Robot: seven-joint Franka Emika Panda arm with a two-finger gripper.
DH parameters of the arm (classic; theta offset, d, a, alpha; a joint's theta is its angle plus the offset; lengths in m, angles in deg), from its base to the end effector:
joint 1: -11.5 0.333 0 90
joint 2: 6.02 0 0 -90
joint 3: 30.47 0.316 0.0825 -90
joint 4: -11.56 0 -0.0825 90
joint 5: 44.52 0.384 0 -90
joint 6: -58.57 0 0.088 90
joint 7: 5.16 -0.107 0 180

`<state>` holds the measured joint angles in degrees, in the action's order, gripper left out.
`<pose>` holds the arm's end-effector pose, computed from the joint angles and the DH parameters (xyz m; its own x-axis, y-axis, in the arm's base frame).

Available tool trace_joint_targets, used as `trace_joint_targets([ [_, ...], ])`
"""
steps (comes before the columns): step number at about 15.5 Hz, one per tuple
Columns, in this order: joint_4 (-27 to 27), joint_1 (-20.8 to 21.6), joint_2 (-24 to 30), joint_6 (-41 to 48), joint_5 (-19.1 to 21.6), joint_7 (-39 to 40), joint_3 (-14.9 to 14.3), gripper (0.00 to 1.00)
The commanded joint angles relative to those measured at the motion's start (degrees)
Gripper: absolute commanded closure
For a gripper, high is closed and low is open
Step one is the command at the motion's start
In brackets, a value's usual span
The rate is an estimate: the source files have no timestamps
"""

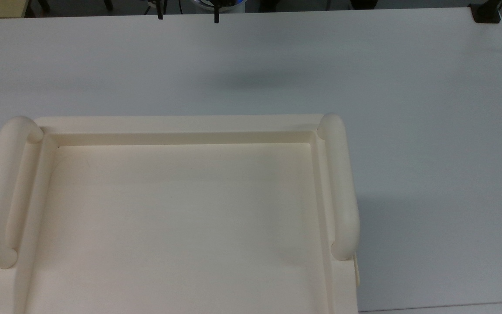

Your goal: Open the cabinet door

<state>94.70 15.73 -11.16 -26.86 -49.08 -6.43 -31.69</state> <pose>0.5740 0.0217 0.6235 0.9986 0.0240 -0.0476 0.0279 -0.9962 0.0824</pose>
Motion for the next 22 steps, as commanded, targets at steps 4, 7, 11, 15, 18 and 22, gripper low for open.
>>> trace_joint_targets([
  [4, 2.0, -0.2, 1.6, 0.3, -0.3, -0.7, 0.4, 0.0],
  [7, 2.0, -0.2, 1.5, 0.3, -0.3, -0.7, 0.4, 0.0],
  [11, 1.9, -0.3, 1.2, 0.1, -0.3, 0.2, 0.4, 0.0],
  [15, 1.4, 0.3, -0.7, -4.2, 0.3, 3.3, 0.5, 0.0],
  [18, -1.7, 1.3, -4.1, -9.0, -0.1, 2.9, 1.1, 0.0],
  [22, -3.5, 4.6, -7.6, -21.1, 0.0, -0.1, 1.0, 0.0],
])
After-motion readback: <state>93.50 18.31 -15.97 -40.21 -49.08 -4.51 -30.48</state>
